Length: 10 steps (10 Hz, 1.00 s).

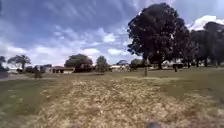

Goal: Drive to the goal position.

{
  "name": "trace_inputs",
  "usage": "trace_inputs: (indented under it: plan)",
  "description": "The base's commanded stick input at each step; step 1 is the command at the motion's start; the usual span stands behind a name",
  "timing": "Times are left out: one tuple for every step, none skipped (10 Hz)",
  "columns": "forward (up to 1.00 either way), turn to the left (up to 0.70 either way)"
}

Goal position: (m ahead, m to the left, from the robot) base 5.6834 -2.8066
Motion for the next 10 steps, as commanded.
trace_inputs:
  plan:
    - [0.00,0.00]
    - [0.00,0.00]
    - [0.00,0.00]
    - [0.00,0.00]
    - [0.00,0.00]
    - [0.00,0.00]
    - [0.00,0.00]
    - [0.50,0.00]
    - [0.70,0.00]
    - [0.70,0.00]
